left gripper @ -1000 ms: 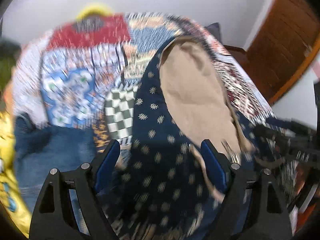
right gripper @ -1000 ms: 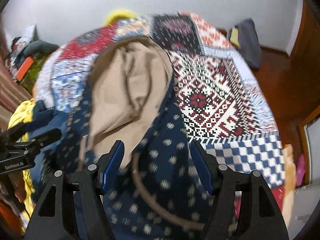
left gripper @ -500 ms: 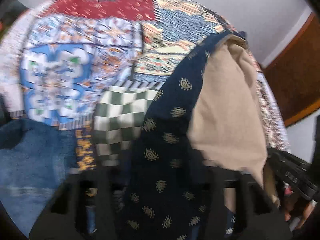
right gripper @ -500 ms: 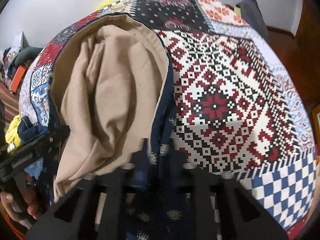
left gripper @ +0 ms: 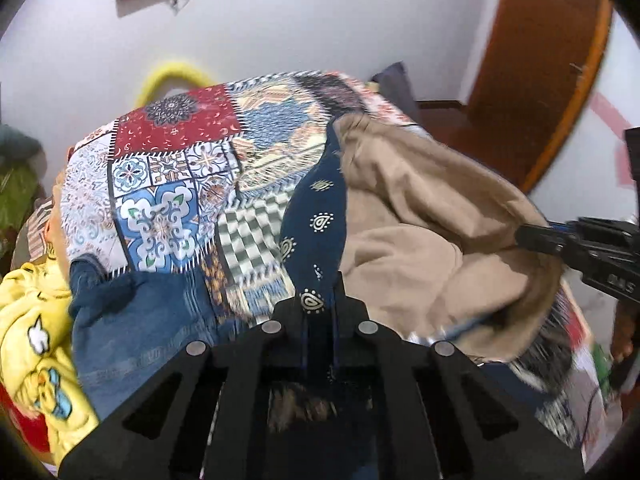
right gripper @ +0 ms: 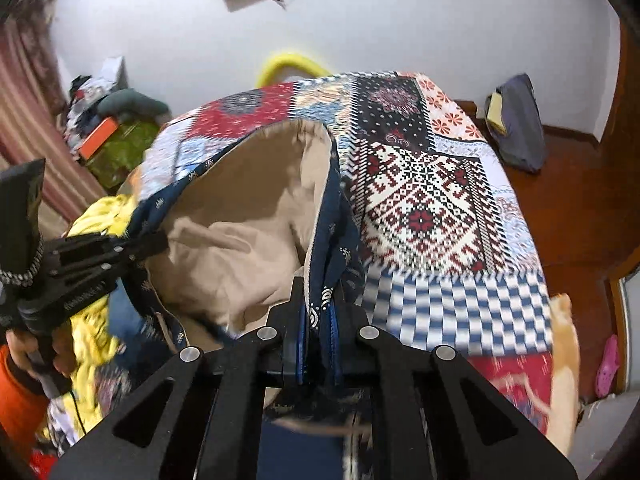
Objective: Fold large clothes
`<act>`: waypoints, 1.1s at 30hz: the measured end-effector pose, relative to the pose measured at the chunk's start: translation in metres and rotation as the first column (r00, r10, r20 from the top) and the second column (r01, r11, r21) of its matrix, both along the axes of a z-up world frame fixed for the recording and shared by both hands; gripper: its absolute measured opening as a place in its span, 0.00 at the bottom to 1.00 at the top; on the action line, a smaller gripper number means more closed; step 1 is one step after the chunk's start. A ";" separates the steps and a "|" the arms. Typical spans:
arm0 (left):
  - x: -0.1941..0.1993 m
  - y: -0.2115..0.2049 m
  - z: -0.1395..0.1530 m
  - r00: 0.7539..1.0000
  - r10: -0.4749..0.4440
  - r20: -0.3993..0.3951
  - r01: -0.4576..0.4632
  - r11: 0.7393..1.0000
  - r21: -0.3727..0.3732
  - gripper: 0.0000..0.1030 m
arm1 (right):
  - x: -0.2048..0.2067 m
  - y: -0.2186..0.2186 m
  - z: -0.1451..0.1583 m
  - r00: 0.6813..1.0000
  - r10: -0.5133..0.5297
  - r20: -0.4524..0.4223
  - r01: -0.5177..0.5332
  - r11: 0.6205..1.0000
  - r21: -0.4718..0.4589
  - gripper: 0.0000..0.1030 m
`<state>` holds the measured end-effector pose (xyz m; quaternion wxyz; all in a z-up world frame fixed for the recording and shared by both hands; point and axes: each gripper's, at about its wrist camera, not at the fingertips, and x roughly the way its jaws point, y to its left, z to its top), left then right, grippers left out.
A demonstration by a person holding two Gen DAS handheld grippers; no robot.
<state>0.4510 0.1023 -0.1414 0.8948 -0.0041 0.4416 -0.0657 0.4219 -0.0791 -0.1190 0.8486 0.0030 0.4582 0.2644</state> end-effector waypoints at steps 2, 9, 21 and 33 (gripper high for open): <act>-0.022 -0.002 0.004 0.999 -0.034 -0.004 0.033 0.999 -0.012 0.07 | -0.026 -0.004 0.007 1.000 0.009 0.010 -0.009 1.000 0.002 0.09; -0.088 -0.010 -0.027 0.995 -0.090 -0.054 0.092 0.995 0.032 0.07 | -0.085 -0.020 -0.013 1.000 0.018 0.000 -0.018 0.999 -0.034 0.09; -0.119 0.010 -0.124 0.988 0.014 -0.152 -0.004 0.998 0.063 0.12 | -0.114 -0.050 -0.082 0.995 -0.065 -0.077 0.050 0.983 -0.178 0.12; -0.124 0.000 -0.083 0.996 -0.006 -0.088 0.017 0.993 0.119 0.60 | -0.125 -0.036 -0.030 0.995 -0.029 0.094 0.045 0.984 -0.174 0.52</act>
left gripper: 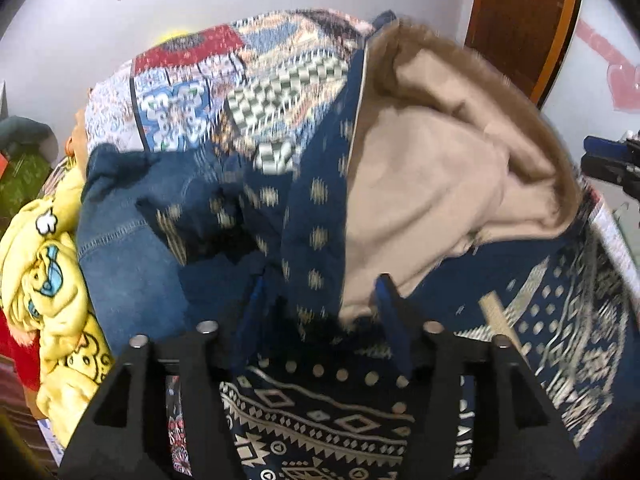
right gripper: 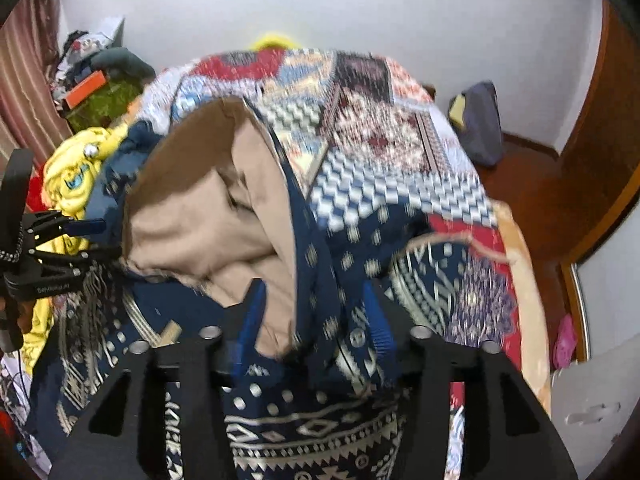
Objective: Fold large clothes
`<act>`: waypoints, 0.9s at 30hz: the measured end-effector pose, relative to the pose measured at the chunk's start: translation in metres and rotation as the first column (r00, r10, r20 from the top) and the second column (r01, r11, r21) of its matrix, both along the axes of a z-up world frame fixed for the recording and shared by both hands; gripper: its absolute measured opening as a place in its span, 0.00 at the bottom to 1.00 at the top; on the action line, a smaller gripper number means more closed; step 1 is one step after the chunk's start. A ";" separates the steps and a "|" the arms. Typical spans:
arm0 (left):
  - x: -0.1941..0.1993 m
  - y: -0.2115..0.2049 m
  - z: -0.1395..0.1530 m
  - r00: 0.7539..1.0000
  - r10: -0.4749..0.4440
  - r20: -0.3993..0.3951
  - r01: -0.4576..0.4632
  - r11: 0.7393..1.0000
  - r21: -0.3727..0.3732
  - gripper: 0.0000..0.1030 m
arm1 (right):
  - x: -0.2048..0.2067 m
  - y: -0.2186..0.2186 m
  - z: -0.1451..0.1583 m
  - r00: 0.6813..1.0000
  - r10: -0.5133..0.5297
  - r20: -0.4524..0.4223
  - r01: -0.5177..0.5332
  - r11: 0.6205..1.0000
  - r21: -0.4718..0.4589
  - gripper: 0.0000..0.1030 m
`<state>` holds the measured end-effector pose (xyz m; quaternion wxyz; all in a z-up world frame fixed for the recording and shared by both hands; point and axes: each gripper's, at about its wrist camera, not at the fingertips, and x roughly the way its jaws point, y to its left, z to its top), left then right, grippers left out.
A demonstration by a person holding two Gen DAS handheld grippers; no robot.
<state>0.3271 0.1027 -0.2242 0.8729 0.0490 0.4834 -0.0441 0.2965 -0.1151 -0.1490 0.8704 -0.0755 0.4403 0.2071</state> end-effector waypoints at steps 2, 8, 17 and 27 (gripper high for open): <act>0.007 -0.001 0.011 1.000 -0.004 0.028 0.004 1.000 -0.011 0.63 | 0.007 0.007 0.007 1.000 0.004 0.023 -0.004 1.000 0.007 0.52; 0.049 -0.006 0.024 0.998 -0.011 0.056 0.013 0.999 -0.038 0.63 | 0.042 0.027 0.003 1.000 0.004 0.015 -0.005 0.999 0.044 0.52; 0.109 -0.014 0.014 0.998 -0.014 0.063 0.020 0.995 -0.101 0.63 | 0.090 0.046 -0.029 0.996 0.015 -0.086 -0.007 0.996 0.093 0.52; 0.104 -0.030 0.028 0.988 -0.082 0.130 0.098 0.988 -0.119 0.06 | 0.092 0.049 -0.034 0.987 0.072 -0.142 -0.041 0.976 0.213 0.08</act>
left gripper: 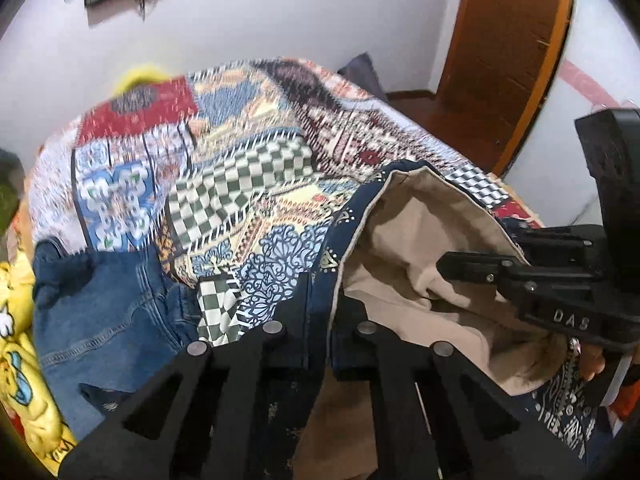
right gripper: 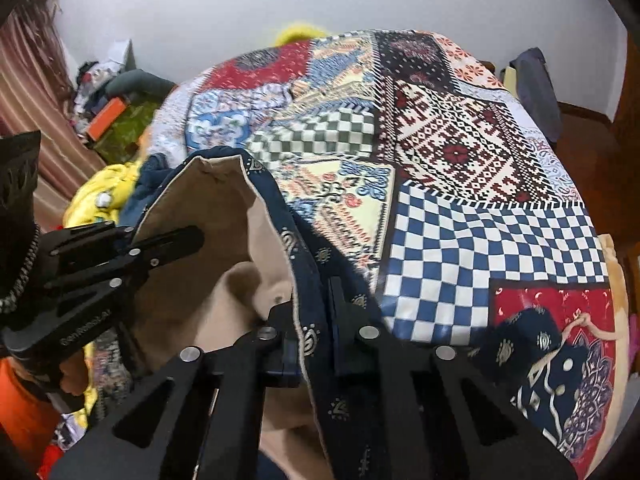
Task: Fold large clothes
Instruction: 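Lay the hood over the hoodie body with both tools and release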
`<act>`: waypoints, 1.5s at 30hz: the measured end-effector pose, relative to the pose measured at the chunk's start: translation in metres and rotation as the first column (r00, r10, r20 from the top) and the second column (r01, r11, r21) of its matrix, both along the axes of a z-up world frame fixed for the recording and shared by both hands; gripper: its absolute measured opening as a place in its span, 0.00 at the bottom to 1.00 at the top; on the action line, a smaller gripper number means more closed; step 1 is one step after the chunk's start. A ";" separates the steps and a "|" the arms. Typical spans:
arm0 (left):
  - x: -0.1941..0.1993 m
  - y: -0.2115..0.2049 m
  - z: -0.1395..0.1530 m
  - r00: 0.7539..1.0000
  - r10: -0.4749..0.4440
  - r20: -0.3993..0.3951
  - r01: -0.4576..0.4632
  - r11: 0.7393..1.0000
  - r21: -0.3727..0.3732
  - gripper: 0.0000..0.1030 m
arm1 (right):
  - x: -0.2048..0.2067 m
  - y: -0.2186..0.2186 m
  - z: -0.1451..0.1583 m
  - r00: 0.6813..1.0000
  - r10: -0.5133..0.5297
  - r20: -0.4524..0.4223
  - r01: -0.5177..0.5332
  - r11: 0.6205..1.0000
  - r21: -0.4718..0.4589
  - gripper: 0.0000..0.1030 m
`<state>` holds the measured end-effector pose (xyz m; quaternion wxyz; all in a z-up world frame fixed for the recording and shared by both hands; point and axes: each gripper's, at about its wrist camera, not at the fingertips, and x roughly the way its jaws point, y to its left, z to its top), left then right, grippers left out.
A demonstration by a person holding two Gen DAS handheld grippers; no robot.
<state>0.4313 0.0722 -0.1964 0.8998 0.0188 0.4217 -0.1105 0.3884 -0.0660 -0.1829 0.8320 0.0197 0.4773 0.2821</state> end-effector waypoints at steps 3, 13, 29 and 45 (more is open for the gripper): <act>-0.021 -0.001 0.017 0.999 -0.042 0.009 0.042 0.998 -0.044 0.06 | -0.022 -0.008 0.021 0.999 0.018 0.042 -0.019 0.999 0.028 0.07; -0.108 -0.013 0.056 0.988 -0.156 0.004 0.156 0.984 -0.081 0.06 | -0.110 -0.028 0.070 0.993 0.103 0.061 -0.106 0.993 0.049 0.07; -0.202 -0.008 0.027 0.977 -0.174 -0.125 0.173 0.985 -0.017 0.24 | -0.179 -0.031 0.060 0.987 0.157 -0.032 -0.157 0.987 -0.019 0.11; -0.193 -0.007 0.094 0.995 -0.093 0.033 0.095 0.992 -0.078 0.51 | -0.186 -0.047 0.111 0.987 0.098 0.125 -0.100 0.995 0.017 0.38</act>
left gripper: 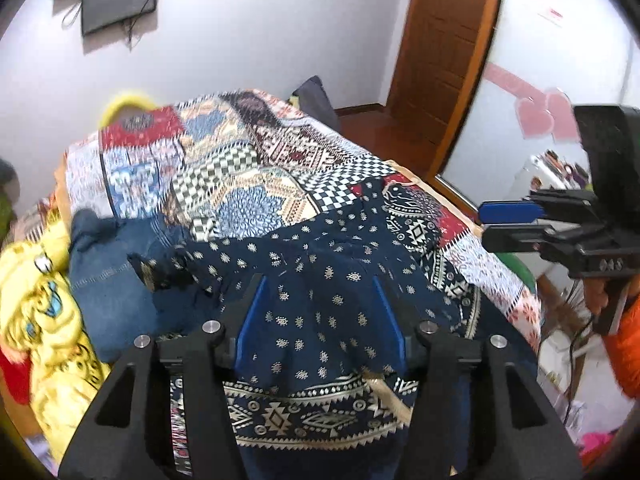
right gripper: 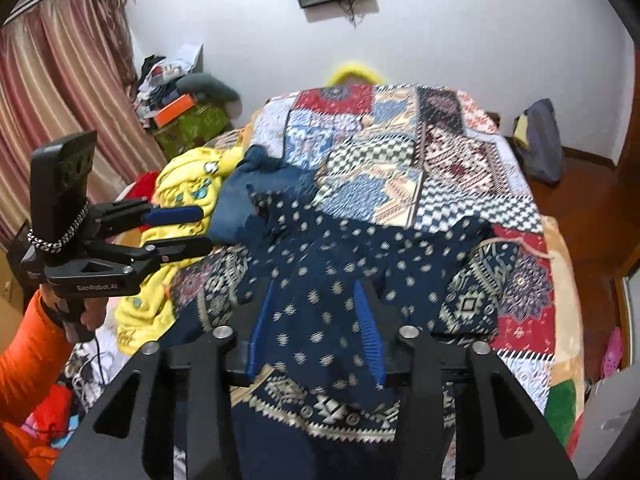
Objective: Fold large clothes
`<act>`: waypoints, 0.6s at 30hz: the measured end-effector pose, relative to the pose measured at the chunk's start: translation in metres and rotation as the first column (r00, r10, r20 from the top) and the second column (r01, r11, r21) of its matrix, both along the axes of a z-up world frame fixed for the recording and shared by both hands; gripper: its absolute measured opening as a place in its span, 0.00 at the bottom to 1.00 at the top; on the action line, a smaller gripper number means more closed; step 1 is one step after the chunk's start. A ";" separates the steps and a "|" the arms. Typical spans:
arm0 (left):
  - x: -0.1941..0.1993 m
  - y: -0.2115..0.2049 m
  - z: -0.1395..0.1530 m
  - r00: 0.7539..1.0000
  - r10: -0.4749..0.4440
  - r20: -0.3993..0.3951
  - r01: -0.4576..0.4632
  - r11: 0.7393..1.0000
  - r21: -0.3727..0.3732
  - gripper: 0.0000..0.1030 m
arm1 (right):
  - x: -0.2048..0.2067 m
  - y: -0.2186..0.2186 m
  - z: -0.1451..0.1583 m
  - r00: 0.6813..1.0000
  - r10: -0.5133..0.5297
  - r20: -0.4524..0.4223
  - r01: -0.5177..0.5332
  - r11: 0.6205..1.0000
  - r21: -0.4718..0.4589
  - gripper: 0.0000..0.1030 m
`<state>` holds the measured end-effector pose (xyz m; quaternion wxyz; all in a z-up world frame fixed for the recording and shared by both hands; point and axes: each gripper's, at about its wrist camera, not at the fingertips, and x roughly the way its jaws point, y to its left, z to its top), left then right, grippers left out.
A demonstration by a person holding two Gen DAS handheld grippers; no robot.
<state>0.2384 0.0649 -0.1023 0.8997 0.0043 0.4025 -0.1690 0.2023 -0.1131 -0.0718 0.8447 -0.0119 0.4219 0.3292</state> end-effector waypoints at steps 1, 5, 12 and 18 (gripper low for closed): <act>0.005 0.000 -0.007 1.000 0.005 -0.017 -0.006 1.000 -0.009 0.51 | 0.002 0.000 -0.003 1.000 -0.004 -0.004 0.004 1.000 -0.004 0.38; 0.024 -0.009 -0.050 0.993 0.013 -0.114 -0.010 1.000 0.027 0.51 | 0.021 0.009 -0.037 0.997 -0.017 -0.079 0.014 0.999 -0.047 0.38; 0.037 -0.009 -0.144 0.956 0.059 -0.288 -0.023 0.992 0.127 0.51 | 0.047 0.012 -0.140 0.945 -0.073 -0.320 0.023 0.987 -0.159 0.38; 0.013 0.005 -0.143 0.968 0.011 -0.251 0.013 0.996 0.092 0.52 | 0.052 -0.009 -0.152 0.915 -0.089 -0.394 0.060 0.995 -0.084 0.38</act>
